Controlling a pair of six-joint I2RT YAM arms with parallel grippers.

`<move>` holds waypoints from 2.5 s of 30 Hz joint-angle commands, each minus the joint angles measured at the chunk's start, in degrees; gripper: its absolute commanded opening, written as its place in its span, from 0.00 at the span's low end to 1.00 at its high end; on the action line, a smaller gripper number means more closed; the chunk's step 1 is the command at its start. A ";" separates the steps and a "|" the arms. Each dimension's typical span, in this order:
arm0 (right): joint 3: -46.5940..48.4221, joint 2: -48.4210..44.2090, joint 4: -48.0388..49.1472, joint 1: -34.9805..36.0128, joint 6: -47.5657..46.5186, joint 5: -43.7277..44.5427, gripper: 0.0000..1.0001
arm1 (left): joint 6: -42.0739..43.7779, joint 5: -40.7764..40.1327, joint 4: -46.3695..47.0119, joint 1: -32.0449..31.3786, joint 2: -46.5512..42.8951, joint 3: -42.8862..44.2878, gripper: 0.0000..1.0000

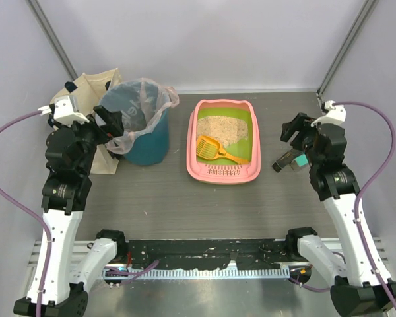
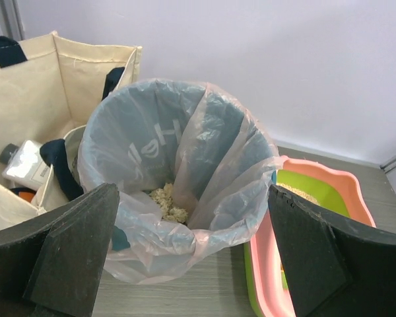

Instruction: Clean the litter box

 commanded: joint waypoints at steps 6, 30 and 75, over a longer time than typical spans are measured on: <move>15.64 14.57 -13.60 4.77 -4.35 -1.78 0.59 | 2.25 -0.22 6.37 0.22 1.38 -4.68 1.00; 24.28 52.55 -9.05 21.94 -20.96 -11.43 0.58 | 8.49 2.68 13.14 -1.01 -1.17 -11.54 1.00; 13.90 56.16 4.77 20.88 -22.28 -14.34 0.06 | 10.69 4.17 13.41 -1.10 -0.21 -12.16 1.00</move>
